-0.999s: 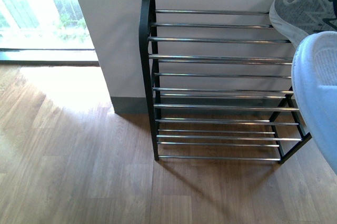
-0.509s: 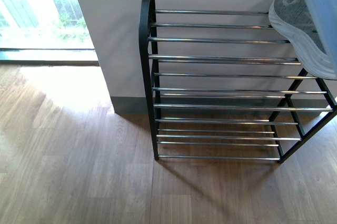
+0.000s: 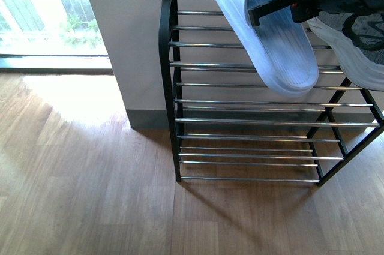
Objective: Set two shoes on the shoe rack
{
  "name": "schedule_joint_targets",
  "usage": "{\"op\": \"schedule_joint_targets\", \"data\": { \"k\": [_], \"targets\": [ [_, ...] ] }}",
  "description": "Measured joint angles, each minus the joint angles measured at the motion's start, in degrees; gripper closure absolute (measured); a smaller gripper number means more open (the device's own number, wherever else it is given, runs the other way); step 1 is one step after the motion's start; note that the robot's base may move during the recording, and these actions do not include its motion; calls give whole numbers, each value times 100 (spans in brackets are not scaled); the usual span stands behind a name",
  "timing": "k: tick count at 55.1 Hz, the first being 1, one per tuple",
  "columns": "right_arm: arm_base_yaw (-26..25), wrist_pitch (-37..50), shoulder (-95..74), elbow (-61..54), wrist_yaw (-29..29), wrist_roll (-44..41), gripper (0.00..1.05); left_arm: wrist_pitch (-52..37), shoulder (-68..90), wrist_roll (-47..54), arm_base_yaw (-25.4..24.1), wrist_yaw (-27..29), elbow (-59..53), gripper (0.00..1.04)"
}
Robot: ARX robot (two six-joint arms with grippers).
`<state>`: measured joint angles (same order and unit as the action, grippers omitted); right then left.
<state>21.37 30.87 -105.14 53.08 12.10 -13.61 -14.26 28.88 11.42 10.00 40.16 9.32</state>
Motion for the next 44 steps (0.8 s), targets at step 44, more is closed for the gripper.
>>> {"op": "schedule_joint_targets", "data": {
  "k": [44],
  "targets": [
    [-986,-1099,-2240,2404,1073,-743,96,0,0,0,0,0,0,103]
  ]
}}
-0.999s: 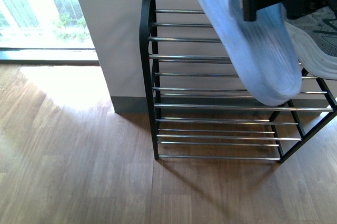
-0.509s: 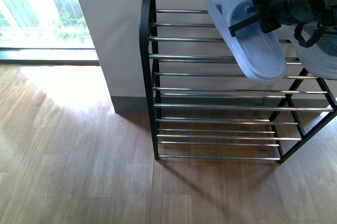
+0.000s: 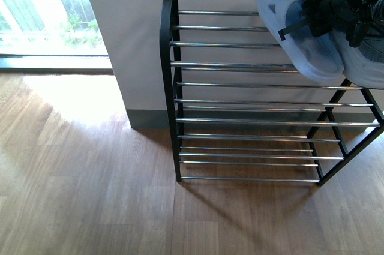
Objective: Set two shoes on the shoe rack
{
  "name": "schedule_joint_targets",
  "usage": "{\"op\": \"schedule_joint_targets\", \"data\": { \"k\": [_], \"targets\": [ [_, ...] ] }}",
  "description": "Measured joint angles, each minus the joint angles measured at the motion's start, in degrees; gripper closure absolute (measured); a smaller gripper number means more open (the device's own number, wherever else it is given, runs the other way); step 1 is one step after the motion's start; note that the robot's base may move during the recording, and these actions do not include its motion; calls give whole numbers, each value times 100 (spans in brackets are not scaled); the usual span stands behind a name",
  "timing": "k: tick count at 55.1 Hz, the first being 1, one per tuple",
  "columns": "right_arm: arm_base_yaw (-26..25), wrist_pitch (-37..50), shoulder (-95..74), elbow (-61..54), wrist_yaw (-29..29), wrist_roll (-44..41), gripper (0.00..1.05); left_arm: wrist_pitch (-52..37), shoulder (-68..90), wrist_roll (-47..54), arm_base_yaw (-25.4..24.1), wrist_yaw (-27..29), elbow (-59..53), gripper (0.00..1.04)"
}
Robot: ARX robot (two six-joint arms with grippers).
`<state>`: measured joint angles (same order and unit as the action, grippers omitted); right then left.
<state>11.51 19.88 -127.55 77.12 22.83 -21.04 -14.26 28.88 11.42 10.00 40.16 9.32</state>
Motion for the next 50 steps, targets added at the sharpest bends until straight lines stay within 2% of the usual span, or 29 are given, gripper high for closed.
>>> {"op": "schedule_joint_targets", "data": {
  "k": [9,13,23,28,29,33,38,40,50],
  "targets": [
    [22,-87,61,-15,-116,354,75,0,0,0,0,0,0,103],
    [28,-227,332,-234,-245,715,61,0,0,0,0,0,0,103],
    [33,-422,2855,-2072,-901,1818,23,0,0,0,0,0,2,103],
    [28,-428,3880,-2677,-929,1987,9,0,0,0,0,2,0,103],
    [20,-341,3941,-2732,-964,2006,9,0,0,0,0,2,0,103],
    [-59,1005,4229,-3220,-1193,2020,19,0,0,0,0,-2,0,103],
    [-201,2680,4413,-4201,-1373,2024,36,0,0,0,0,-2,0,103],
    [-247,2966,4485,-4533,-1408,2024,43,0,0,0,0,0,0,103],
    [-426,3263,5056,-5300,-1565,2026,70,0,0,0,0,-4,0,103]
  ]
}}
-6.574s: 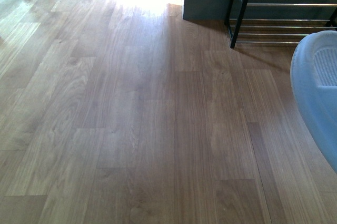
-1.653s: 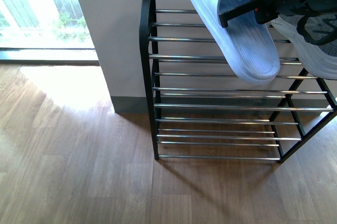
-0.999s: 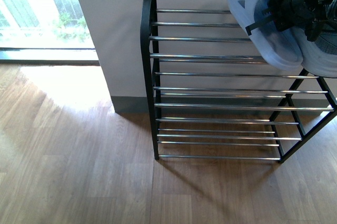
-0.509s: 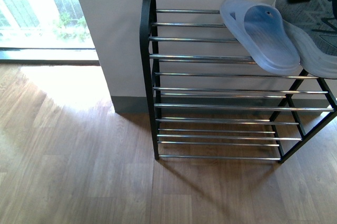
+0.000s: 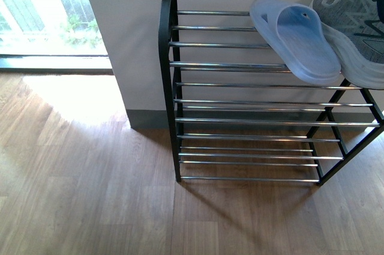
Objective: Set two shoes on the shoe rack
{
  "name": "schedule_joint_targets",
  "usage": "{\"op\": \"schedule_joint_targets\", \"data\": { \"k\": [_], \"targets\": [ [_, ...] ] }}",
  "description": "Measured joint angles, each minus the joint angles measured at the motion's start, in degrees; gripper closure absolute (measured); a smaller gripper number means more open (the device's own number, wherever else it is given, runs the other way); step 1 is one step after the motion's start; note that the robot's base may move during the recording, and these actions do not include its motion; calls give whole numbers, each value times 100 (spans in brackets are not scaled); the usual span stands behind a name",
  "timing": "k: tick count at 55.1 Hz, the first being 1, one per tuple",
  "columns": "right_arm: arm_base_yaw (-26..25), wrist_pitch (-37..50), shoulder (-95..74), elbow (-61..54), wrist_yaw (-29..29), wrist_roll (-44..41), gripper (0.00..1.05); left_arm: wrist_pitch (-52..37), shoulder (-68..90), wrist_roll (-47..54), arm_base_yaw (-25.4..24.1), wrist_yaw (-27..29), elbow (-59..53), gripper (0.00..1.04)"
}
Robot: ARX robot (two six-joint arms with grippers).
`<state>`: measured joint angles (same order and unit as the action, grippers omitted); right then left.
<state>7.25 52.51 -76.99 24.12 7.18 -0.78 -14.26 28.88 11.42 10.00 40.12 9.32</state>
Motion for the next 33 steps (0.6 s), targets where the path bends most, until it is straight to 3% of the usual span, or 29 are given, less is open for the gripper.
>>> {"op": "schedule_joint_targets", "data": {
  "k": [9,33],
  "targets": [
    [-175,50,682,-761,-212,0,103,0,0,0,0,0,0,103],
    [-706,-549,2312,-1803,-715,15,103,0,0,0,0,-2,0,103]
  ]
}}
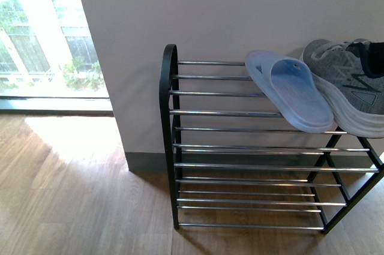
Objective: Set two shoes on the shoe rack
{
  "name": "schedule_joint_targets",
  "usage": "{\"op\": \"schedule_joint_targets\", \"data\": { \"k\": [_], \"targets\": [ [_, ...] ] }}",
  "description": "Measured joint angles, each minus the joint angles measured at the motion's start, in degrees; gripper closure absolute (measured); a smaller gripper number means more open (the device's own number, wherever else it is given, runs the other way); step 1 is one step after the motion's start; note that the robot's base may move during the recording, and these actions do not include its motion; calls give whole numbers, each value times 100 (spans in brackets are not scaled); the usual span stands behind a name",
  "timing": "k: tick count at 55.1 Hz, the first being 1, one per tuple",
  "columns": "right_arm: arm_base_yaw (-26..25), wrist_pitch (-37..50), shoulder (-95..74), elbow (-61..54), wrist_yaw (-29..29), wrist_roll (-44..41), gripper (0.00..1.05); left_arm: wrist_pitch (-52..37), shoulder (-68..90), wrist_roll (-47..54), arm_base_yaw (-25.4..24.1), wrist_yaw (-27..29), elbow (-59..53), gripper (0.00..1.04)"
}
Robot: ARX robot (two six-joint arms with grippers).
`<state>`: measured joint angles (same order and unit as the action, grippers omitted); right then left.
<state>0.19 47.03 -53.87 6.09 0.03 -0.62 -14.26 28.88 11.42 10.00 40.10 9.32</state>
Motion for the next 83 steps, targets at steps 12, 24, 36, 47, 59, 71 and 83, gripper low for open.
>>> {"op": "schedule_joint_targets", "data": {
  "k": [12,24,36,47,59,71,83],
  "targets": [
    [0,-197,623,-481,-2,2,103,0,0,0,0,2,0,103],
    [-2,-922,1475,-492,-4,2,103,0,0,0,0,2,0,103],
    [-4,-1574,2197,-496,-4,2,103,0,0,0,0,2,0,103],
    [-7,-2133,2793,-498,-4,2,103,0,0,0,0,2,0,103],
    [-7,-2610,3289,-498,-4,2,103,0,0,0,0,2,0,103],
    [-7,-3110,3801,-498,-4,2,103,0,0,0,0,2,0,103],
    [-9,-3484,4175,-498,-4,2,103,0,0,0,0,2,0,103]
  ]
}}
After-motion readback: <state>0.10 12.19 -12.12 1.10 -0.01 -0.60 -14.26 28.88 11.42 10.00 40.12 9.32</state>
